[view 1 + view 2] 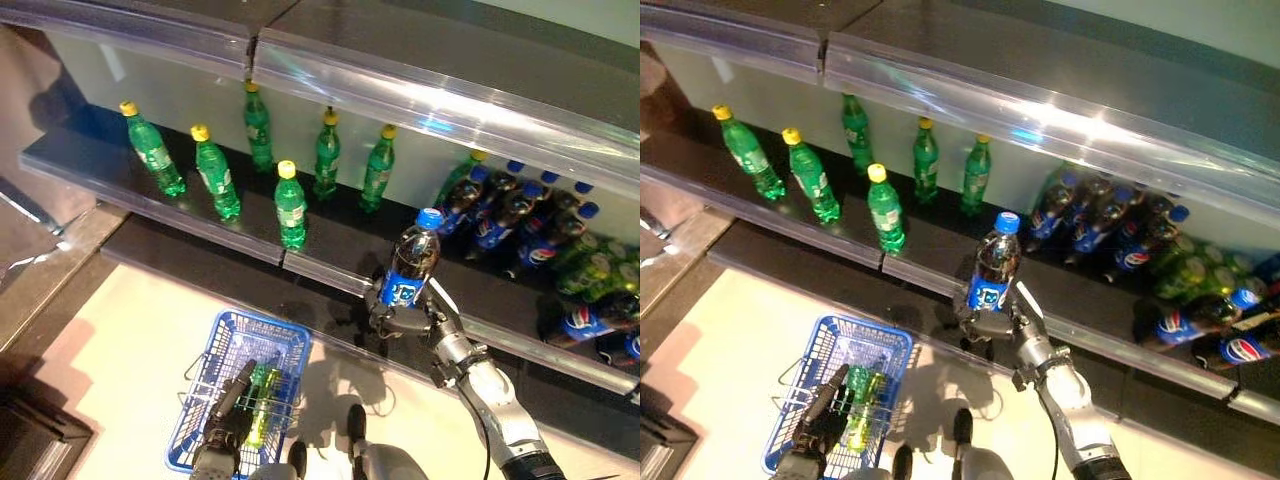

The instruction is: Pick up the drink and place into the basket.

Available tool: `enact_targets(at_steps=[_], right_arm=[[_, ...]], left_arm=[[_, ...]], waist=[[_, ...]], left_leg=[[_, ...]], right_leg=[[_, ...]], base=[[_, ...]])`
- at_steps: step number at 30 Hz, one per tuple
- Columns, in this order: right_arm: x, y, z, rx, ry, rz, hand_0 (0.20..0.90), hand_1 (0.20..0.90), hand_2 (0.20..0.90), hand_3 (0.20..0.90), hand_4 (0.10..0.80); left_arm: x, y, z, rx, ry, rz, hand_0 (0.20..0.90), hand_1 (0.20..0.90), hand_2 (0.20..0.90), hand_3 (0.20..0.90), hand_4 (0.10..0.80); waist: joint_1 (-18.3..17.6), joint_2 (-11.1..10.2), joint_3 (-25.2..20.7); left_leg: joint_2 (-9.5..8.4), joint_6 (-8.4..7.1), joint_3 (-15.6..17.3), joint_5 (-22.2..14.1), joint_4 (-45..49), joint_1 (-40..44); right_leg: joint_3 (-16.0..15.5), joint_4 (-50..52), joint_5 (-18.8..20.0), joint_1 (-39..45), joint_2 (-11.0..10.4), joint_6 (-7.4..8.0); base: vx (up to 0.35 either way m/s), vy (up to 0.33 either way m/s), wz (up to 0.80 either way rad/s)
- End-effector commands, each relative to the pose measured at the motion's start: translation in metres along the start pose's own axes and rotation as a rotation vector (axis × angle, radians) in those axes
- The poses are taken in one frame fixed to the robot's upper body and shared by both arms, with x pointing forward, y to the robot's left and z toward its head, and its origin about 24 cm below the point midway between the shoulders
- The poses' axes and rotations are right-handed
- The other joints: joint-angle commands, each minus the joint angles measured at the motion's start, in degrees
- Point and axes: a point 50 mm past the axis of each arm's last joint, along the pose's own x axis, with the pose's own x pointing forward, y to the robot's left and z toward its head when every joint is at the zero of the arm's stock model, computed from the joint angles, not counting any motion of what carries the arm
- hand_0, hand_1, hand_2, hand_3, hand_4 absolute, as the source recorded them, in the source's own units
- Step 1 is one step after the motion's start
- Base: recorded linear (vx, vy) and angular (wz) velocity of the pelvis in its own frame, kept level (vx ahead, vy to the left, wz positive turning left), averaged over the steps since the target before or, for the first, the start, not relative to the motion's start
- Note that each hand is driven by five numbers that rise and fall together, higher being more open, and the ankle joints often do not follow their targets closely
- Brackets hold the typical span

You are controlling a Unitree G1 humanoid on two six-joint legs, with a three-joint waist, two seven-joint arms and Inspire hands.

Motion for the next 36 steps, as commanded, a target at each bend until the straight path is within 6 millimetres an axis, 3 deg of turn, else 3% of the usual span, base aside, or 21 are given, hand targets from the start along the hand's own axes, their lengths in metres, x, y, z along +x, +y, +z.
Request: enact_targets(at_steps=[1, 8, 14, 19, 29, 36], right_arm=[[0.02, 0.035, 0.05, -0.049, -0.25, 0.244, 0.3, 0.3, 0.3, 0.2, 0.1], [0.031, 0.071, 0.034, -0.069, -0.137, 0.402, 0.3, 0.3, 0.3, 0.2, 0.1], [0.042, 0.092, 0.018, -0.082, -0.041, 0.454, 0.3, 0.3, 0.3, 0.2, 0.1], [0.059, 0.1, -0.004, -0.08, 0.072, 0.398, 0.3, 0.3, 0.3, 0.2, 0.1], [0.074, 0.094, -0.036, -0.048, 0.203, 0.201, 0.3, 0.3, 0.3, 0.2, 0.1], [0.075, 0.09, -0.053, -0.065, 0.261, 0.085, 0.3, 0.3, 0.3, 0.2, 0.1]], left_arm=[[0.002, -0.05, 0.037, 0.102, -0.12, -0.328, 0.3, 0.3, 0.3, 0.2, 0.1], [-0.008, -0.078, 0.029, 0.207, -0.089, -0.544, 0.3, 0.3, 0.3, 0.2, 0.1], [-0.027, -0.129, 0.017, 0.277, -0.021, -0.788, 0.3, 0.3, 0.3, 0.2, 0.1], [-0.054, -0.172, 0.0, 0.367, 0.097, -1.025, 0.3, 0.3, 0.3, 0.2, 0.1], [-0.094, -0.192, -0.028, 0.43, 0.371, -1.274, 0.3, 0.3, 0.3, 0.2, 0.1], [-0.122, -0.19, -0.05, 0.493, 0.571, -1.415, 0.3, 0.3, 0.3, 0.2, 0.1]], waist=[[2.6, 1.8, -10.0], [7.0, 2.6, -9.3], [11.2, 3.5, -8.0], [16.2, 4.7, -6.9], [23.9, 6.4, -6.8], [28.4, 6.7, -7.6]], left_leg=[[-2.07, 0.95, 2.9, -0.4, 0.6, -2.3], [-1.74, 0.01, -0.2, 2.2, -1.4, -2.8], [-1.47, -0.81, -4.1, 4.9, -3.0, -4.2], [-1.47, -2.08, -8.5, 7.3, -3.9, -6.3], [-2.63, -2.33, -15.2, 8.8, -3.6, -7.4], [-3.32, -1.72, -18.4, 7.8, -4.0, -6.2]], right_leg=[[-0.4, 3.1, -4.8, 1.3, 0.0, 3.07], [-4.4, 1.8, -5.2, 3.4, -0.6, 2.9], [-7.7, 1.2, -6.0, 4.7, -0.6, 2.34], [-13.1, 0.1, -6.4, 6.3, -1.0, 1.82], [-20.2, 2.3, -8.3, 8.5, -2.4, 1.61], [-21.9, 3.3, -9.9, 10.5, -3.4, 2.66]], base=[[0.03, -0.056, 0.4], [0.017, -0.04, 0.37], [0.003, -0.032, 0.44], [0.001, -0.028, 0.72], [0.051, 0.019, 0.53], [0.106, 0.016, 0.28]])
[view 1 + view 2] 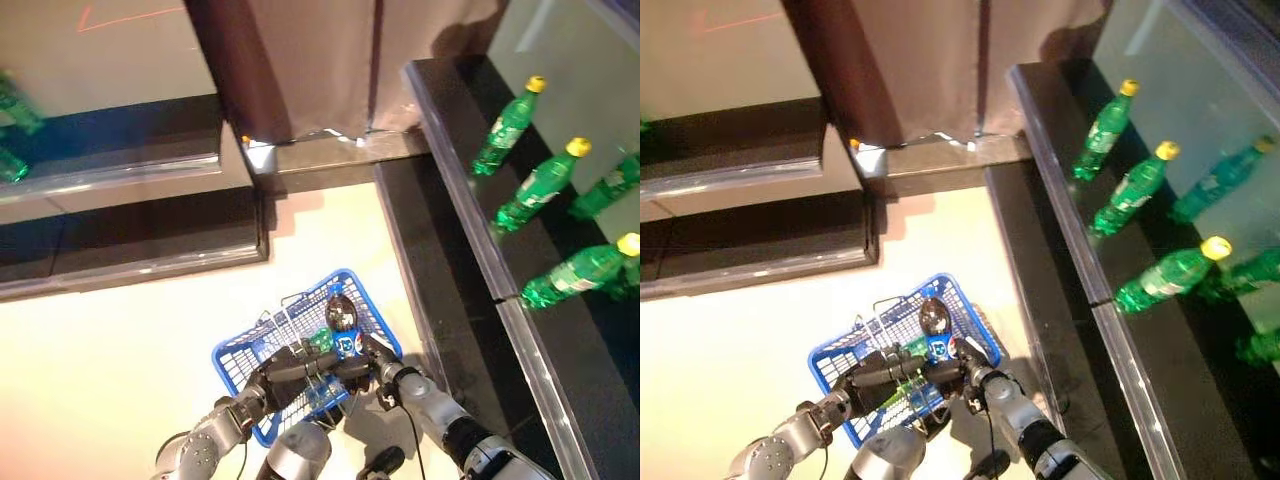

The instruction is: Pick up the drink and place into the basket.

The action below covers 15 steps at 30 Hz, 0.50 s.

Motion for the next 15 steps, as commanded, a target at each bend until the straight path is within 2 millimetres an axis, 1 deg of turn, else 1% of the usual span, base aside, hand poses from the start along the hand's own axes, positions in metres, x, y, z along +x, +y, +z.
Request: enact_targets(at_steps=[1, 2, 7, 12, 13, 15], right_arm=[[0.005, 0.033, 0.071, 0.026, -0.34, 0.086, 0.3, 0.3, 0.3, 0.2, 0.1], [0.006, 0.031, 0.071, 0.022, -0.336, 0.058, 0.3, 0.3, 0.3, 0.2, 0.1], [0.011, 0.023, 0.071, -0.012, -0.298, 0.01, 0.3, 0.3, 0.3, 0.2, 0.1], [0.017, 0.013, 0.058, -0.086, -0.18, -0.026, 0.3, 0.3, 0.3, 0.2, 0.1], [0.019, 0.008, 0.052, -0.118, -0.135, -0.05, 0.3, 0.3, 0.3, 0.2, 0.1], [0.021, 0.008, 0.052, -0.137, -0.113, -0.056, 0.3, 0.3, 0.3, 0.2, 0.1]], left_arm=[[0.006, -0.113, 0.014, 0.068, -0.084, -0.73, 0.3, 0.3, 0.3, 0.2, 0.1], [0.004, -0.116, 0.012, 0.072, -0.063, -0.755, 0.3, 0.3, 0.3, 0.2, 0.1], [0.001, -0.119, 0.01, 0.082, -0.024, -0.796, 0.3, 0.3, 0.3, 0.2, 0.1], [0.0, -0.123, 0.005, 0.079, 0.026, -0.834, 0.3, 0.3, 0.3, 0.2, 0.1], [0.0, -0.126, 0.002, 0.065, 0.05, -0.858, 0.3, 0.3, 0.3, 0.2, 0.1], [-0.001, -0.13, 0.0, 0.05, 0.071, -0.878, 0.3, 0.3, 0.3, 0.2, 0.1]], waist=[[0.3, 1.5, -10.3], [0.9, 1.6, -10.4], [1.7, 1.4, -10.8], [2.6, 1.1, -11.4], [3.0, 1.0, -11.7], [3.3, 0.8, -11.8]], left_leg=[[-1.82, 0.56, 2.6, 1.1, -1.5, -1.4], [-2.06, 0.83, 1.9, 1.2, -1.5, -1.3], [-2.4, 1.36, 0.8, 1.2, -1.5, -1.1], [-2.65, 1.9, -0.2, 1.1, -1.6, -0.7], [-2.71, 2.11, -0.6, 1.1, -1.6, -0.6], [-2.72, 2.19, -1.0, 1.1, -1.6, -0.4]], right_leg=[[2.0, 3.9, -3.8, 3.4, -0.1, 0.37], [1.8, 4.1, -3.7, 3.6, -0.5, 0.72], [1.5, 5.1, -3.8, 3.6, -1.5, 1.54], [1.3, 6.0, -3.9, 3.9, -2.3, 2.06], [1.2, 6.1, -3.8, 4.3, -2.5, 2.21], [1.3, 6.1, -3.7, 4.5, -2.6, 2.34]], base=[[0.061, 0.046, 0.24], [0.051, 0.037, 0.29], [0.052, 0.037, 0.16], [0.066, 0.009, 0.16], [0.073, -0.011, 0.11], [0.061, -0.012, 0.09]])
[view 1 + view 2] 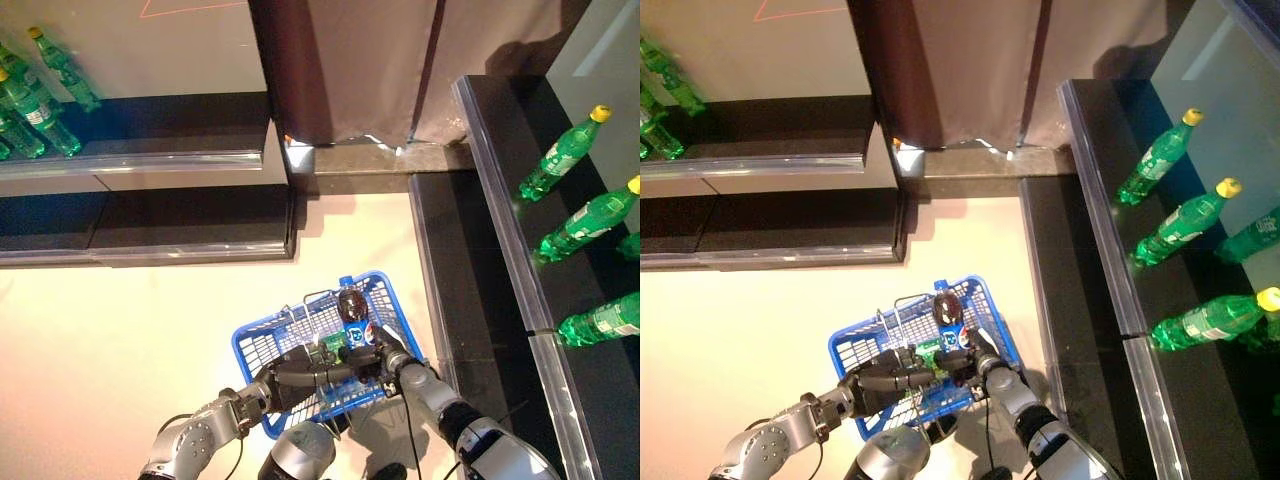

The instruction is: Pick up the drink and place into the basket.

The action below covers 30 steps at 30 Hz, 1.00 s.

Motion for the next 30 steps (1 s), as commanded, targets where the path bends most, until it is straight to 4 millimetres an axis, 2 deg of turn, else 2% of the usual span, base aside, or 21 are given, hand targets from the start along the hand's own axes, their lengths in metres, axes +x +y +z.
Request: enact_targets(at_steps=[1, 5, 7, 8, 17, 26, 27, 30], right_arm=[[0.003, 0.029, 0.047, -0.053, -0.171, 0.073, 0.3, 0.3, 0.3, 0.2, 0.1], [0.006, 0.03, 0.042, -0.126, -0.07, 0.067, 0.3, 0.3, 0.3, 0.2, 0.1], [0.008, 0.027, 0.037, -0.168, -0.013, 0.045, 0.458, 0.458, 0.458, 0.384, 0.284], [0.008, 0.026, 0.036, -0.181, 0.004, 0.041, 0.9, 0.9, 0.9, 0.9, 0.8], [0.009, 0.019, 0.024, -0.297, 0.151, 0.009, 0.9, 0.9, 0.9, 0.9, 0.8], [0.008, 0.016, 0.019, -0.324, 0.169, -0.004, 0.9, 0.9, 0.9, 0.9, 0.8], [0.008, 0.015, 0.018, -0.326, 0.173, -0.002, 0.9, 0.9, 0.9, 0.9, 0.8], [0.008, 0.015, 0.016, -0.323, 0.174, 0.001, 0.9, 0.9, 0.9, 0.9, 0.8]], left_arm=[[0.008, -0.116, 0.012, 0.004, -0.102, -0.763, 0.3, 0.3, 0.3, 0.2, 0.1], [0.008, -0.121, 0.008, -0.009, -0.08, -0.804, 0.3, 0.3, 0.3, 0.2, 0.1], [0.009, -0.123, 0.011, -0.011, -0.095, -0.81, 0.3, 0.3, 0.3, 0.2, 0.1], [0.009, -0.124, 0.011, -0.012, -0.102, -0.807, 0.3, 0.3, 0.3, 0.2, 0.1], [0.008, -0.124, 0.027, 0.03, -0.197, -0.763, 0.3, 0.3, 0.3, 0.2, 0.1], [0.007, -0.123, 0.039, 0.011, -0.265, -0.711, 0.3, 0.3, 0.3, 0.2, 0.1], [0.008, -0.123, 0.041, 0.013, -0.273, -0.705, 0.3, 0.3, 0.3, 0.2, 0.1], [0.007, -0.122, 0.045, 0.015, -0.294, -0.69, 0.3, 0.3, 0.3, 0.2, 0.1]], waist=[[1.5, 0.9, -11.7], [2.0, 0.6, -11.9], [2.2, 0.4, -12.0], [2.2, 0.3, -12.0], [2.9, -1.0, -12.4], [2.4, -2.1, -13.1], [2.2, -1.9, -13.3], [1.8, -2.1, -13.4]], left_leg=[[-0.17, 1.93, 2.9, 0.8, -1.7, -2.3], [-0.22, 2.04, 2.4, 0.7, -1.6, -2.1], [-0.11, 2.03, 2.2, 0.6, -1.7, -2.0], [-0.08, 2.03, 2.3, 0.6, -1.7, -2.0], [0.19, 1.87, 2.3, 0.4, -1.8, -1.8], [0.47, 1.67, 3.2, 0.1, -2.1, -1.2], [0.04, 1.9, 3.1, 1.5, -2.1, -1.7], [0.23, 1.82, 3.6, 1.5, -2.2, -1.7]], right_leg=[[2.4, 6.0, -2.3, 0.9, -0.6, -0.09], [2.6, 5.6, -2.1, 1.4, -0.6, 0.08], [2.7, 5.4, -2.0, 1.5, -0.5, 0.11], [2.7, 5.4, -2.0, 1.5, -0.5, 0.13], [2.8, 4.1, -1.4, 2.2, -0.1, 0.05], [3.5, 2.9, -0.5, 2.2, 0.5, -0.01], [2.9, 2.8, 0.7, 1.7, 0.2, -0.11], [3.3, 2.5, 0.9, 1.6, 0.4, -0.17]], base=[[0.045, -0.013, 0.09], [0.023, -0.006, 0.02], [0.012, -0.006, 0.05], [0.009, 0.002, 0.05], [0.002, -0.001, 0.05], [-0.011, 0.006, -0.01], [-0.082, 0.071, -0.05], [-0.051, 0.012, -0.08]])
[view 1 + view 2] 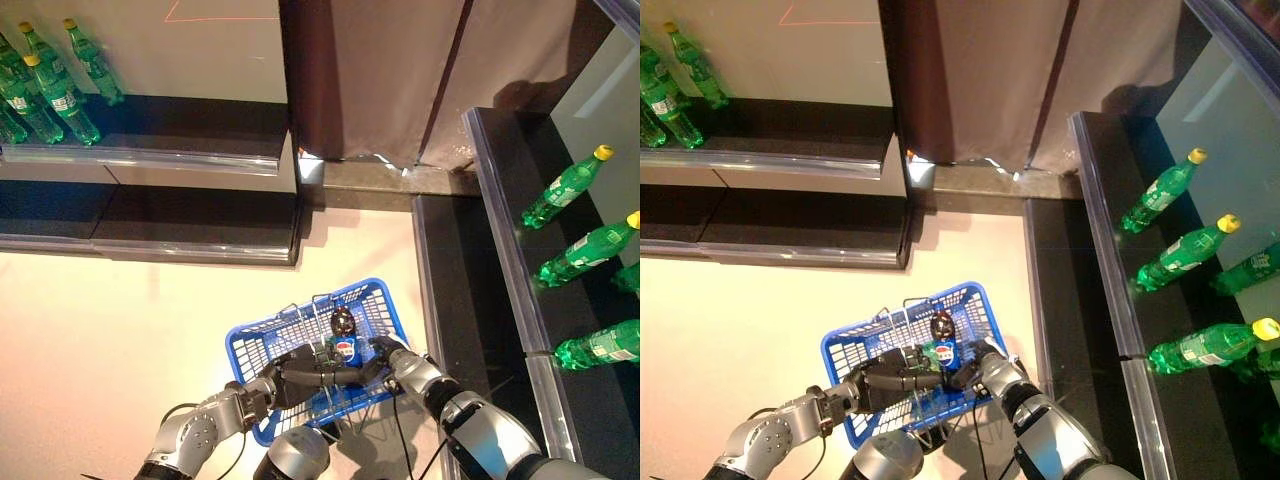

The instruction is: Pick up the drink and place into the basket.

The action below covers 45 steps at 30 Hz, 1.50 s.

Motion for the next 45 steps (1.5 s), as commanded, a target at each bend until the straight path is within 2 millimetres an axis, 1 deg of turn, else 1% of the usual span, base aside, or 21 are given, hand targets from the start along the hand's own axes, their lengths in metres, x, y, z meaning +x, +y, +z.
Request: enact_targets(at_steps=[1, 4, 8, 9, 10, 11, 13, 14, 15, 16, 18, 20, 22, 23, 26, 28, 31, 36, 38, 39, 45], right_arm=[[-0.003, 0.015, 0.017, -0.064, -0.077, 0.032, 0.9, 0.9, 0.9, 0.9, 0.8], [-0.005, 0.012, 0.025, -0.022, -0.146, 0.022, 0.9, 0.9, 0.9, 0.9, 0.8], [-0.019, 0.008, 0.062, 0.075, -0.382, -0.011, 0.9, 0.9, 0.9, 0.9, 0.8], [-0.029, 0.006, 0.075, 0.105, -0.477, -0.016, 0.9, 0.9, 0.9, 0.9, 0.8], [-0.037, 0.003, 0.082, 0.133, -0.549, -0.024, 0.9, 0.9, 0.9, 0.9, 0.8], [-0.046, -0.001, 0.086, 0.159, -0.626, -0.022, 0.9, 0.9, 0.9, 0.9, 0.8], [-0.057, -0.007, 0.086, 0.197, -0.708, -0.02, 0.9, 0.9, 0.9, 0.9, 0.8], [-0.068, -0.014, 0.08, 0.208, -0.78, -0.004, 0.9, 0.9, 0.9, 0.9, 0.8], [-0.072, -0.016, 0.076, 0.207, -0.803, 0.005, 0.9, 0.9, 0.9, 0.9, 0.8], [-0.081, -0.021, 0.068, 0.208, -0.856, 0.015, 0.9, 0.9, 0.9, 0.9, 0.8], [-0.09, -0.027, 0.061, 0.213, -0.905, 0.042, 0.9, 0.9, 0.9, 0.9, 0.8], [-0.095, -0.031, 0.055, 0.234, -0.934, 0.068, 0.9, 0.9, 0.9, 0.9, 0.8], [-0.101, -0.037, 0.048, 0.259, -0.96, 0.1, 0.9, 0.9, 0.9, 0.9, 0.8], [-0.102, -0.038, 0.046, 0.262, -0.963, 0.101, 0.9, 0.9, 0.9, 0.9, 0.8], [-0.108, -0.045, 0.038, 0.245, -0.99, 0.096, 0.9, 0.9, 0.9, 0.9, 0.8], [-0.112, -0.049, 0.032, 0.262, -1.004, 0.11, 0.9, 0.9, 0.9, 0.9, 0.8], [-0.112, -0.049, 0.025, 0.322, -0.999, 0.129, 0.9, 0.9, 0.9, 0.9, 0.8], [-0.108, -0.042, 0.005, 0.491, -0.942, 0.266, 0.9, 0.9, 0.9, 0.9, 0.8], [-0.102, -0.033, -0.006, 0.506, -0.876, 0.321, 0.9, 0.9, 0.9, 0.9, 0.8], [-0.097, -0.028, -0.016, 0.487, -0.817, 0.331, 0.9, 0.9, 0.9, 0.9, 0.8], [-0.075, -0.015, -0.063, 0.487, -0.567, 0.315, 0.9, 0.9, 0.9, 0.9, 0.8]], left_arm=[[0.002, -0.117, 0.041, -0.022, -0.322, -0.698, 0.3, 0.3, 0.3, 0.2, 0.1], [0.0, -0.114, 0.046, -0.024, -0.356, -0.666, 0.3, 0.3, 0.3, 0.2, 0.1], [-0.002, -0.098, 0.052, -0.038, -0.407, -0.581, 0.3, 0.3, 0.3, 0.2, 0.1], [-0.003, -0.089, 0.053, -0.054, -0.435, -0.534, 0.3, 0.3, 0.3, 0.2, 0.1], [-0.005, -0.08, 0.053, -0.062, -0.463, -0.486, 0.3, 0.3, 0.3, 0.2, 0.1], [-0.008, -0.068, 0.053, -0.074, -0.505, -0.42, 0.3, 0.3, 0.3, 0.2, 0.1], [-0.012, -0.054, 0.053, -0.098, -0.553, -0.326, 0.3, 0.3, 0.3, 0.2, 0.1], [-0.018, -0.034, 0.051, -0.121, -0.612, -0.224, 0.3, 0.3, 0.3, 0.2, 0.1], [-0.021, -0.025, 0.05, -0.141, -0.634, -0.186, 0.3, 0.3, 0.3, 0.2, 0.1], [-0.027, -0.006, 0.047, -0.182, -0.678, -0.094, 0.3, 0.3, 0.3, 0.2, 0.1], [-0.032, 0.015, 0.043, -0.222, -0.735, 0.032, 0.3, 0.3, 0.3, 0.2, 0.1], [-0.036, 0.03, 0.039, -0.263, -0.776, 0.127, 0.3, 0.3, 0.3, 0.2, 0.1], [-0.045, 0.053, 0.032, -0.306, -0.831, 0.275, 0.3, 0.3, 0.3, 0.2, 0.1], [-0.047, 0.056, 0.03, -0.315, -0.838, 0.301, 0.3, 0.3, 0.3, 0.2, 0.1], [-0.059, 0.076, 0.019, -0.368, -0.88, 0.44, 0.3, 0.3, 0.3, 0.2, 0.1], [-0.065, 0.087, 0.011, -0.411, -0.899, 0.508, 0.3, 0.3, 0.3, 0.2, 0.1], [-0.068, 0.098, -0.002, -0.466, -0.898, 0.572, 0.3, 0.3, 0.3, 0.2, 0.1], [-0.075, 0.115, -0.024, -0.569, -0.905, 0.672, 0.3, 0.3, 0.3, 0.2, 0.1], [-0.076, 0.12, -0.028, -0.613, -0.909, 0.704, 0.3, 0.3, 0.3, 0.2, 0.1], [-0.076, 0.122, -0.032, -0.63, -0.899, 0.729, 0.3, 0.3, 0.3, 0.2, 0.1], [-0.073, 0.126, -0.049, -0.694, -0.859, 0.777, 0.3, 0.3, 0.3, 0.2, 0.1]], waist=[[0.6, 0.7, -11.7], [-0.2, 0.5, -11.6], [-1.7, 0.3, -11.3], [-2.5, 0.2, -11.3], [-3.2, 0.2, -11.3], [-4.3, 0.1, -11.3], [-5.6, 0.0, -11.2], [-7.3, -0.1, -11.3], [-8.2, -0.2, -11.3], [-10.0, -0.2, -11.3], [-12.4, -0.3, -11.3], [-14.4, -0.4, -11.4], [-17.1, -0.7, -11.2], [-17.5, -0.8, -11.2], [-20.4, -0.9, -10.7], [-22.2, -0.8, -10.5], [-24.0, -0.7, -10.2], [-27.5, -0.8, -10.5], [-28.7, -0.9, -10.8], [-29.4, -1.0, -11.1], [-30.9, -1.4, -12.0]], left_leg=[[0.84, 1.77, 4.3, 1.4, -3.1, -1.7], [1.11, 1.6, 5.2, 1.2, -3.1, -1.4], [1.46, 1.46, 6.8, 1.1, -3.1, -1.2], [1.61, 1.4, 7.5, 1.0, -3.1, -1.2], [1.72, 1.35, 8.0, 0.9, -3.1, -1.2], [1.85, 1.32, 8.8, 0.7, -3.1, -1.1], [1.99, 1.31, 9.7, 0.5, -3.1, -1.1], [2.15, 1.38, 10.9, 0.4, -3.1, -1.1], [2.28, 1.39, 11.5, 0.4, -3.1, -1.1], [2.67, 1.39, 13.3, 0.2, -3.1, -1.0], [3.07, 1.48, 15.8, -0.2, -3.1, -0.7], [3.48, 1.44, 17.9, -0.6, -3.1, -0.4], [3.99, 1.5, 20.9, -1.1, -3.1, 0.3], [4.07, 1.53, 21.5, -1.2, -3.1, 0.5], [4.46, 1.77, 24.4, -2.0, -2.6, 1.2], [4.69, 1.91, 26.2, -2.5, -2.3, 1.6], [4.76, 2.07, 27.6, -3.1, -2.2, 2.2], [4.89, 1.96, 30.0, -4.3, -1.5, 2.7], [4.88, 1.83, 30.7, -4.8, -1.0, 2.6], [4.87, 1.73, 31.0, -5.1, -0.6, 2.6], [4.84, 1.35, 31.7, -5.9, 0.2, 2.6]], right_leg=[[2.6, 2.4, 1.0, 0.9, 0.7, -0.5], [3.5, 1.7, 1.5, 0.9, 1.1, -0.63], [4.4, 0.9, 2.2, 0.7, 1.3, -0.78], [4.9, 0.7, 2.3, 0.5, 1.4, -0.84], [5.4, 0.6, 2.4, 0.3, 1.4, -0.79], [6.1, 0.5, 2.6, -0.1, 1.4, -0.68], [7.0, 0.3, 2.8, -0.5, 1.5, -0.57], [8.2, 0.1, 3.1, -1.2, 1.6, -0.39], [8.7, 0.1, 3.2, -1.5, 1.6, -0.31], [10.2, 0.1, 3.4, -2.1, 1.8, -0.2], [12.2, -0.1, 3.6, -2.7, 2.1, -0.09], [13.8, -0.1, 3.6, -3.2, 2.5, -0.08], [16.2, -0.1, 3.8, -3.9, 3.1, -0.2], [16.7, -0.1, 3.8, -4.0, 3.3, -0.23], [18.9, 0.1, 3.7, -4.4, 3.9, -0.51], [20.1, 0.3, 3.6, -4.6, 4.2, -0.71], [21.3, 0.3, 3.5, -4.7, 4.7, -0.97], [23.3, 0.3, 3.4, -5.1, 5.4, -1.2], [24.2, 0.3, 3.3, -5.4, 5.6, -1.26], [24.6, 0.2, 3.3, -5.5, 5.8, -1.34], [25.7, -0.1, 3.1, -5.6, 6.3, -1.63]], base=[[-0.043, -0.02, -0.14], [-0.043, -0.023, -0.15], [-0.044, -0.009, -0.21], [-0.064, 0.001, -0.21], [-0.075, 0.002, -0.32], [-0.062, -0.005, -0.35], [-0.063, -0.016, -0.41], [-0.067, -0.02, -0.39], [-0.066, -0.018, -0.34], [-0.04, -0.018, -0.35], [-0.03, -0.029, -0.81], [-0.016, -0.037, -0.77], [-0.013, -0.051, -0.89], [-0.01, -0.049, -0.82], [-0.004, -0.041, -0.58], [-0.001, -0.036, -0.4], [0.003, -0.035, -0.39], [0.007, -0.032, -0.27], [0.009, -0.026, -0.2], [0.021, -0.023, -0.2], [0.034, -0.013, -0.19]])
